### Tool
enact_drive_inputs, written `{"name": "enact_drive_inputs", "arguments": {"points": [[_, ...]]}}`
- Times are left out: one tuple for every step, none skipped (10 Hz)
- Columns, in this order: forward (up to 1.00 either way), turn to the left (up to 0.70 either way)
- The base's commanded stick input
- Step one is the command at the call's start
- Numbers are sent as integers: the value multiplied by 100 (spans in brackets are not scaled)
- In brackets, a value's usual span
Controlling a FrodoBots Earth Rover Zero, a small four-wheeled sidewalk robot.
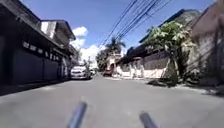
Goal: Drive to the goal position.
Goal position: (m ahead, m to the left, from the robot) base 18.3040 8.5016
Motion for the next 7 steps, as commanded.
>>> {"name": "enact_drive_inputs", "arguments": {"points": [[100, -40], [100, -40], [100, -40], [100, -23], [100, 0], [100, 0], [100, 0]]}}
